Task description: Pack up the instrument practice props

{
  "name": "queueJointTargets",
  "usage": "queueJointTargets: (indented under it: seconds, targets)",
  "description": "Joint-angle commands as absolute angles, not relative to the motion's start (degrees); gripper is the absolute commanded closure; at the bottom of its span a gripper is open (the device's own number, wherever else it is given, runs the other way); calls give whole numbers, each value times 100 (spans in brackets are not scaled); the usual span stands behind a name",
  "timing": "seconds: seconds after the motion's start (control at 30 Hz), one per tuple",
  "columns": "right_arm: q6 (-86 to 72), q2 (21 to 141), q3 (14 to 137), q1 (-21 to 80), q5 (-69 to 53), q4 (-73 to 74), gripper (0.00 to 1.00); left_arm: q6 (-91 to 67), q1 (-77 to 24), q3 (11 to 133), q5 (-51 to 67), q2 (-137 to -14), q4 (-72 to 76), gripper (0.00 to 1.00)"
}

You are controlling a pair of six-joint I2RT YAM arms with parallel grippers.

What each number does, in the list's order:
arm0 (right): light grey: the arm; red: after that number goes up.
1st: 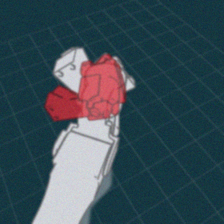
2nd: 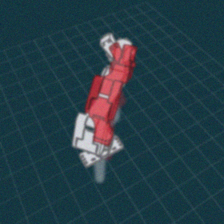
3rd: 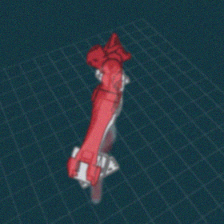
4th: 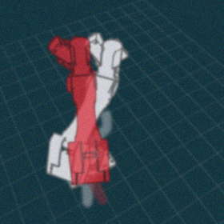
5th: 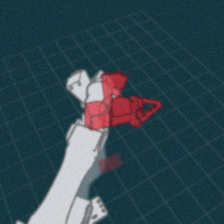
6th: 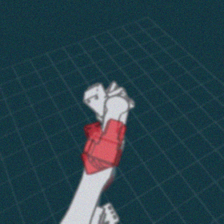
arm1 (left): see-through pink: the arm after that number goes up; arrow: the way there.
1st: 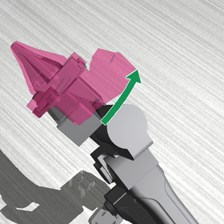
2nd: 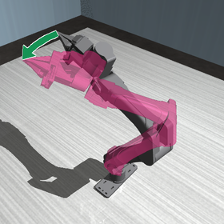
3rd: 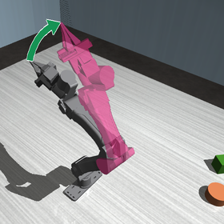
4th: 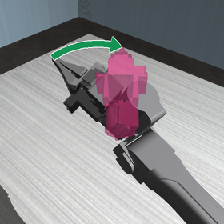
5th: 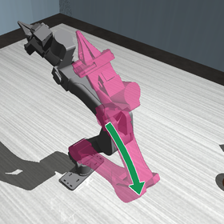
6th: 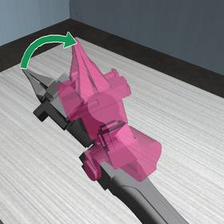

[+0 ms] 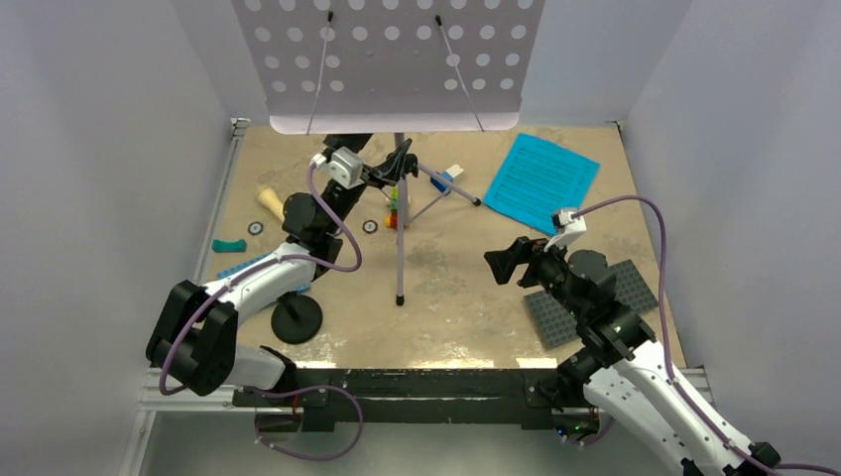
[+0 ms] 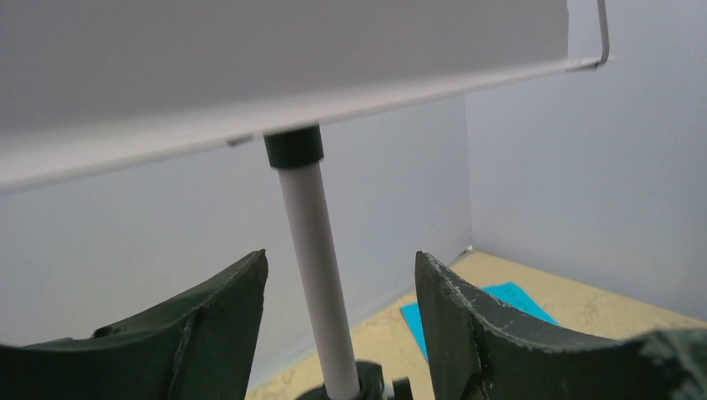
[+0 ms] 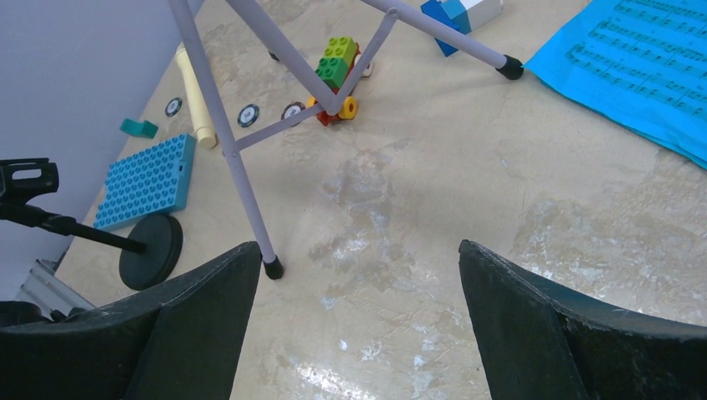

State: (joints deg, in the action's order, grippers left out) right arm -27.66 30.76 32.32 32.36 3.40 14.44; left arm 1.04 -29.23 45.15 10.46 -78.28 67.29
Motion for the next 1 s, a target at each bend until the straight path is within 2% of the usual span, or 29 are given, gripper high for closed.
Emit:
queueJointTargets:
  seconds: [0.0,0.2,0.57,0.97]
  targets:
    - [-2889,3259,3282,3264,165,1210,7,563,-2874,5082,1094,-8066,7095,30]
    - [-2934,3422,3313,3267,132,1154,8,721,-2874,5353,1113,-8335,6887,33]
    - [-2897,3514,3377,3266,157,1134,8,388,-2883,5455,366,-8729,7161,40]
    - [-2885,3529,3409,3265,139,1142,8,307,-2883,5811,355,-8904,7038,45]
